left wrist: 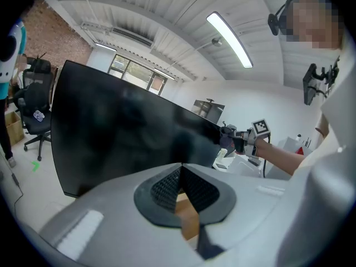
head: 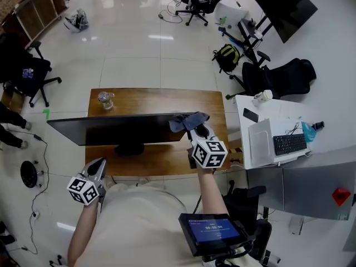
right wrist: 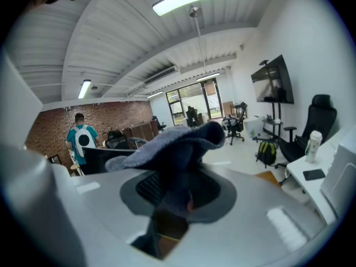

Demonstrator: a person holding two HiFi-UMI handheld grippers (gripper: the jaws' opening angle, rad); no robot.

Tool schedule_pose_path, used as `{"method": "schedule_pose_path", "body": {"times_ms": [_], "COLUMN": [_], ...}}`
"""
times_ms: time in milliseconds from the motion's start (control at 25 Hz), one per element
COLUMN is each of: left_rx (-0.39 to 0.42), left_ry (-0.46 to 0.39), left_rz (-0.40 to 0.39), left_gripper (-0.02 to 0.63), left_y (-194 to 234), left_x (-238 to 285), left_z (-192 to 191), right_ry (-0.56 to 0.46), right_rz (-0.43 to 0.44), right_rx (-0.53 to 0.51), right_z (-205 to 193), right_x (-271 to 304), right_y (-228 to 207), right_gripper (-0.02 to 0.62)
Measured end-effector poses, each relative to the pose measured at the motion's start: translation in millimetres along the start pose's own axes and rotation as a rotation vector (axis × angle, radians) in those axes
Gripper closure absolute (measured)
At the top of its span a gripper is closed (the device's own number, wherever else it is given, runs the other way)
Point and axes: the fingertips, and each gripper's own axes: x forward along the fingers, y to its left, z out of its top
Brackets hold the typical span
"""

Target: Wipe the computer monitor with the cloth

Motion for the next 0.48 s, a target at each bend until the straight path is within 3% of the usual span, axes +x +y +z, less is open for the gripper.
{"method": "schedule_pose_path", "body": {"times_ms": [480], "left_rx": [-0.018], "left_ry": [-0.006], "left_rz": [0.031], "left_gripper": [0.614], "left_y": [6], "left_x": [-5], "left_z": [-6], "right_ry": [0.077], "right_rz": [-0.034], "right_rx": [0.036], "right_z": [-43], "right_x": [10], "right_y": [-20], "right_gripper": [0.500]}}
